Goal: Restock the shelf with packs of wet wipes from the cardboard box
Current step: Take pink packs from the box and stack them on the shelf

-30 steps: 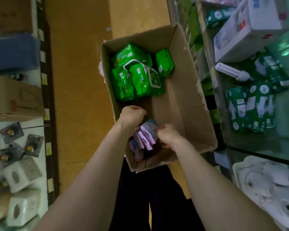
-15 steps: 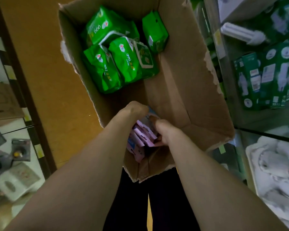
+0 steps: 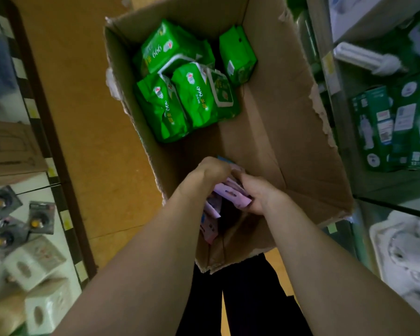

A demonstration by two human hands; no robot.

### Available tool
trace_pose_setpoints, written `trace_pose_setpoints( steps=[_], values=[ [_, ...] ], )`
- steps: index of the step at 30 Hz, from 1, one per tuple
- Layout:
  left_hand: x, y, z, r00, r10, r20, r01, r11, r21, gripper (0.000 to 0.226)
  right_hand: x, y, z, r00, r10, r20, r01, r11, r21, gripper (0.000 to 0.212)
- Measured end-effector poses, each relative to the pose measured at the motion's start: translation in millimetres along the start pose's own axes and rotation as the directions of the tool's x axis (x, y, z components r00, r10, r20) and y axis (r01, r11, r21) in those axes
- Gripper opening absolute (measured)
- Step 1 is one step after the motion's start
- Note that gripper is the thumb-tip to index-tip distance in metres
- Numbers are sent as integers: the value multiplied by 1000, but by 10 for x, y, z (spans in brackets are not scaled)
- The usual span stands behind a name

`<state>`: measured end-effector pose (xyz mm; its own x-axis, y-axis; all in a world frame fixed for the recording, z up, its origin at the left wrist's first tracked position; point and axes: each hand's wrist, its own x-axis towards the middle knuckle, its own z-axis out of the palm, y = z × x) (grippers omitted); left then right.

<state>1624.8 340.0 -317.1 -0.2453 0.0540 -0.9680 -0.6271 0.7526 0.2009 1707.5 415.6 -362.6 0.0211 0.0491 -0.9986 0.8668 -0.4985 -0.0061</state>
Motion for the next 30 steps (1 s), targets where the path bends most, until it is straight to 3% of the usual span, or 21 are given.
trace_pose_setpoints(
  steps=[3, 5, 9, 13, 17, 21, 25, 30],
  values=[
    [-11, -70, -60, 985, -132, 107, 149, 975, -168, 22, -48, 13, -31, 998, -55, -1, 55, 997, 57, 25],
    [-9, -115, -65, 975, -175, 136, 213, 909, -357, 28, -58, 22, -68, 997, -73, 26, 70, 990, 119, 22],
    [-28, -159, -64, 960, -176, 220, 272, 783, -560, 28, -241, -52, -97, 983, -122, 140, 84, 964, 251, 16],
    [-270, -111, -62, 929, -88, 361, 313, 709, -632, 35, -459, -91, -83, 978, -157, 136, 132, 976, 173, 28],
    [-509, -104, -80, 941, 47, 334, 225, 653, -724, 35, -794, -212, -100, 962, -261, 75, 265, 964, -37, 27],
    [-805, -117, -149, 947, 171, 271, 126, 579, -806, 37, -1264, -328, -36, 883, -469, 22, 462, 861, -214, 7],
    [-1175, -230, -310, 934, 323, 149, -22, 471, -882, 45, -1753, -336, 99, 760, -641, 103, 635, 701, -324, 12],
    [-1798, -531, -644, 895, 444, -35, -197, 324, -926, 29, -2386, -200, 442, 638, -718, 279, 766, 558, -319, 4]
  ],
)
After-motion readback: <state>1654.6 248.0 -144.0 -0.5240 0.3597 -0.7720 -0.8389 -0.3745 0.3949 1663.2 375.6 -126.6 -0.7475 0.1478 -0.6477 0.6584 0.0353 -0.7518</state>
